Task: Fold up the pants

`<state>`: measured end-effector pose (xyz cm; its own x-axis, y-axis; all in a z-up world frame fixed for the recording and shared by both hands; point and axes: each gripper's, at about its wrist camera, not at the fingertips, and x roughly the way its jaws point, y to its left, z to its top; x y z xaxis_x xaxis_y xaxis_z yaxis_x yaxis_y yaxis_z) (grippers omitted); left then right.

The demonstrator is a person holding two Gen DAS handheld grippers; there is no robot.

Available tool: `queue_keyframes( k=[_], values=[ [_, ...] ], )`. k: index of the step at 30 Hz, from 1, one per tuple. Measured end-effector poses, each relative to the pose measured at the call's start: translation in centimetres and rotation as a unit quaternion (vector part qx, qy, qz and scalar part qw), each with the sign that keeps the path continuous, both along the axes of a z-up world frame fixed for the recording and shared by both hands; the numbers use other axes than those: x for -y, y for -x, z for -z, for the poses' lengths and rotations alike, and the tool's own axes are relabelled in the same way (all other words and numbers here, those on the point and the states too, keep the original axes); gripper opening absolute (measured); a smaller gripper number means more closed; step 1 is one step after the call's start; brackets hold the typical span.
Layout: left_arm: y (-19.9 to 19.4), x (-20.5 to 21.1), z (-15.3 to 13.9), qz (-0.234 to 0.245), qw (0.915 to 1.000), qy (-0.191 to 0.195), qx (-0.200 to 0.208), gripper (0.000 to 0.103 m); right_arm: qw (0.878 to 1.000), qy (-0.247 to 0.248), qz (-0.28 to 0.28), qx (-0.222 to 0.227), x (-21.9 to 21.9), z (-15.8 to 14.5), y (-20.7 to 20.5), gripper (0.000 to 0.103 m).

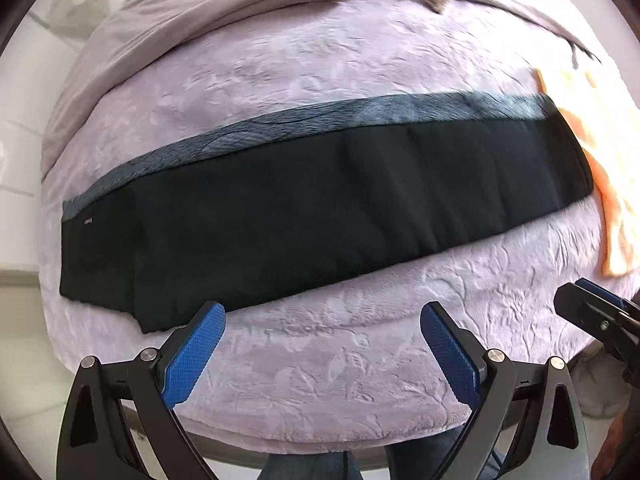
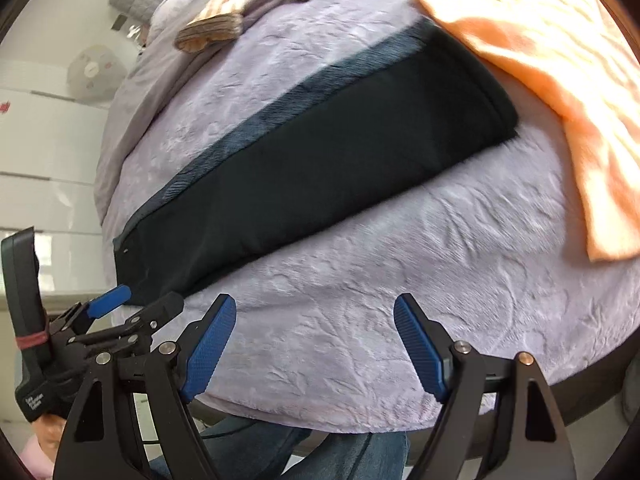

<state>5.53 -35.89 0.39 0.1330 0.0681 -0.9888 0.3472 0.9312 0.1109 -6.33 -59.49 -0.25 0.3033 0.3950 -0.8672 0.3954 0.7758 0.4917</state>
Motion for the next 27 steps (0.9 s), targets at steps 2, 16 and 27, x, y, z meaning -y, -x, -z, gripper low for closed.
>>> queue_keyframes(
  k=[2,16,27],
  values=[
    [-0.4,-1.0,-0.2,-0.017,0.9998,0.005,-0.002,0.099,1.000,0.004,-0.008,0.004,-0.6,-0.5,-0.9,0.084],
    [-0.6,-2.5,-0.9,-0.032,0.9994,0.004,0.011,0.099,0.998,0.013,-0.050,0.023,-3.7,-2.1,-2.6,0.084],
    [0.1,-1.7,-0.9,-0.021,0.9997,-0.002,0.015,0.099,0.999,0.005,-0.031,0.020,-2.7,-1.8,-1.6,0.084]
  ],
)
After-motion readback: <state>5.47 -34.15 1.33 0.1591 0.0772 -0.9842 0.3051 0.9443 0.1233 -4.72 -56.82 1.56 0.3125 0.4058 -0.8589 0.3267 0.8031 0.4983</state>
